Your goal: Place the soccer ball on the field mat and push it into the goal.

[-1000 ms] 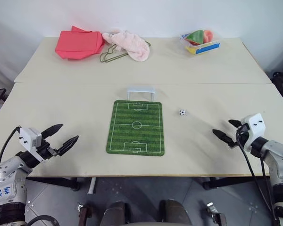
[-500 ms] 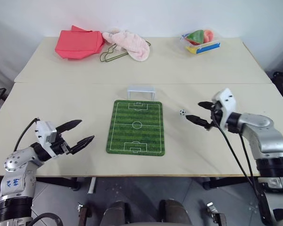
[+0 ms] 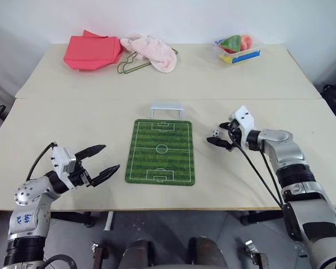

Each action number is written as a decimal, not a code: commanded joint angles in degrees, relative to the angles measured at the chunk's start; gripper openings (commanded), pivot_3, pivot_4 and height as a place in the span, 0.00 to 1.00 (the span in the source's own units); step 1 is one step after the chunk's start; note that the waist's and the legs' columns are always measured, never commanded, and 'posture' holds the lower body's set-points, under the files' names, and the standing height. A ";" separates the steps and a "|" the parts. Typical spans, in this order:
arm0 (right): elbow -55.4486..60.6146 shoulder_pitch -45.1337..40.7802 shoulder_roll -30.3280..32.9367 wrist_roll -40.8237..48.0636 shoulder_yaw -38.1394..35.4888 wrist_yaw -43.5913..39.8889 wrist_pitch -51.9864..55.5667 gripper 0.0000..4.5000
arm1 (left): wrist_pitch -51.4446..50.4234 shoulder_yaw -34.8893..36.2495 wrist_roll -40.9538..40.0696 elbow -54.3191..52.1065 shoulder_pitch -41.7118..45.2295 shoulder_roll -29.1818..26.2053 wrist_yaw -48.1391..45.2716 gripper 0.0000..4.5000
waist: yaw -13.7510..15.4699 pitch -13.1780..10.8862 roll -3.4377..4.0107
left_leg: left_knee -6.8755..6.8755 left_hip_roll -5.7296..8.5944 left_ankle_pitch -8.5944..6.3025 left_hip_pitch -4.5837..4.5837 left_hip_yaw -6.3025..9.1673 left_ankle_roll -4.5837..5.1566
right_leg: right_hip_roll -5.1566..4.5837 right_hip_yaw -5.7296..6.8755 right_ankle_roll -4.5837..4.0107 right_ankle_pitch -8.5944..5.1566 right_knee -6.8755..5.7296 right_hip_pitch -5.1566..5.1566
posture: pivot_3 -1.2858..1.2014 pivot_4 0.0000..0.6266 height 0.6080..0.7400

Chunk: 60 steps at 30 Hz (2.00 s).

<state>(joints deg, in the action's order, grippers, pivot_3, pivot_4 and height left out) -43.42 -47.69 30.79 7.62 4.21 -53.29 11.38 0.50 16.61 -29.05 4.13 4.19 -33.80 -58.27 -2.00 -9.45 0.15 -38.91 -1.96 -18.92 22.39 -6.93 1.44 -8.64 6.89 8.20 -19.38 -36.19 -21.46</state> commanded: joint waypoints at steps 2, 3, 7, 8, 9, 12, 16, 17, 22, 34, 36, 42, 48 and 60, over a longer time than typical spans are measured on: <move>-0.06 -0.10 0.22 -0.85 -0.29 -1.42 -1.18 0.87 | 0.58 1.53 -0.74 -2.98 -1.66 0.20 1.15 1.00 | -0.02 0.00 0.00 | -0.02 -0.03 0.00 0.00 0.00 0.00 | 0.00 0.00 0.00 0.00 -0.01 0.00 | 0.52 0.24 1.00; 0.20 0.15 0.20 -0.87 -0.37 -1.56 -1.23 0.81 | 0.59 1.53 -0.76 -3.00 -1.66 0.21 1.31 1.00 | 0.00 0.00 0.00 | -0.01 -0.03 0.00 0.00 0.00 0.00 | 0.00 -0.01 0.00 0.00 -0.01 0.00 | 0.52 0.24 1.00; 0.90 0.54 0.06 -0.90 -0.66 -1.92 -1.36 0.51 | 0.72 1.29 -0.82 -2.60 -1.38 0.22 1.30 1.00 | 0.03 0.00 0.00 | -0.02 -0.03 0.00 0.00 0.00 0.00 | 0.00 -0.01 0.00 0.00 0.00 0.00 | 0.52 0.24 1.00; 1.33 0.63 0.00 -0.81 -0.76 -1.88 -1.41 0.43 | 0.81 1.12 -0.83 -2.27 -1.15 0.21 1.03 1.00 | 0.03 0.00 0.00 | -0.01 -0.03 0.00 0.00 0.00 0.00 | 0.00 -0.01 0.00 0.00 0.00 0.00 | 0.52 0.24 1.00; 1.91 0.70 -0.02 -0.70 -0.86 -1.88 -1.42 0.35 | 0.89 0.97 -0.81 -1.91 -0.86 0.19 0.75 1.00 | 0.04 0.00 0.00 | -0.01 -0.03 0.00 0.00 0.00 0.00 | 0.00 -0.01 0.00 0.00 0.00 0.00 | 0.52 0.24 1.00; 7.77 1.35 0.37 0.47 -1.36 -2.39 0.02 0.19 | 2.26 0.67 -0.52 -0.37 0.45 0.06 -0.65 1.00 | 0.11 0.00 0.00 | -0.02 -0.03 0.00 0.00 0.00 0.00 | 0.00 0.00 0.00 0.00 0.00 0.00 | 0.52 0.24 1.00; 20.70 2.71 0.37 3.03 -1.86 -2.20 6.31 0.19 | 3.05 0.82 -1.14 0.84 1.50 -0.19 -2.78 1.00 | 0.16 -0.03 0.05 | -0.02 -0.03 0.00 0.02 -0.01 0.00 | 0.00 0.00 0.00 0.00 0.00 -0.02 | 0.52 0.24 1.00; 25.58 3.39 0.05 4.41 -1.35 -2.51 9.71 0.19 | 3.22 0.77 -1.33 1.14 1.61 -0.31 -3.65 1.00 | 0.08 -0.03 0.05 | -0.01 -0.04 0.00 0.01 0.00 0.00 | 0.01 0.00 0.00 0.00 0.00 -0.03 | 0.52 0.24 1.00; 46.35 6.83 -1.38 7.57 7.56 -4.60 25.25 0.19 | 1.85 0.04 -2.05 2.37 1.69 -0.05 -6.57 1.00 | 0.14 -0.02 0.04 | 0.00 -0.10 -0.01 0.01 0.02 -0.02 | 0.05 0.01 0.00 0.00 -0.04 -0.04 | 0.52 0.24 1.00; 48.94 8.51 -5.80 2.29 23.55 -7.41 20.26 0.19 | 1.98 -0.89 -2.54 3.42 1.61 -1.25 -15.29 1.00 | 0.30 -0.03 -0.04 | -0.06 0.16 -0.02 0.06 0.06 -0.01 | 0.01 0.08 0.00 0.00 -0.01 -0.03 | 0.52 0.24 1.00; 46.04 7.52 -7.17 1.45 24.19 -7.61 18.73 0.19 | 2.22 -0.53 -2.33 3.25 1.17 -1.86 -15.87 1.00 | 0.25 -0.03 -0.04 | -0.06 0.17 -0.02 0.06 0.06 -0.01 | 0.03 0.09 0.00 0.00 -0.01 -0.03 | 0.52 0.24 1.00; 40.73 6.00 -9.32 0.23 24.47 -8.59 15.59 0.19 | 3.54 0.14 -1.59 2.30 -1.02 -1.88 -14.70 1.00 | -0.04 -0.04 -0.05 | -0.03 0.14 -0.03 0.04 0.06 -0.04 | 0.05 0.10 0.00 0.00 -0.02 -0.04 | 0.52 0.24 1.00; 38.82 6.07 -10.07 -0.57 24.82 -9.87 14.32 0.19 | 3.74 -0.15 -1.56 0.80 -2.24 -1.71 -13.43 1.00 | 0.16 -0.04 -0.06 | -0.06 0.08 -0.03 0.04 0.08 -0.03 | 0.02 0.10 0.00 0.00 -0.03 -0.03 | 0.52 0.24 1.00; 38.37 6.20 -10.54 -1.23 23.52 -10.07 13.50 0.61 | 3.77 -1.40 -1.13 1.67 -0.23 -1.39 -11.78 1.00 | 0.15 -0.04 -0.06 | -0.05 0.08 -0.03 0.04 0.08 -0.04 | 0.02 0.10 0.00 0.00 -0.03 -0.03 | 0.52 0.24 1.00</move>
<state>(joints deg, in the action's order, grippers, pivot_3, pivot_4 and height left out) -6.79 -41.12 20.42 6.23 28.77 -63.17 25.03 3.77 15.07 -30.01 6.94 3.42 -35.05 -70.39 -1.85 -9.50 0.09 -38.97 -1.88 -18.95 22.43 -6.85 1.41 -8.62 6.99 8.19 -19.38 -36.22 -21.49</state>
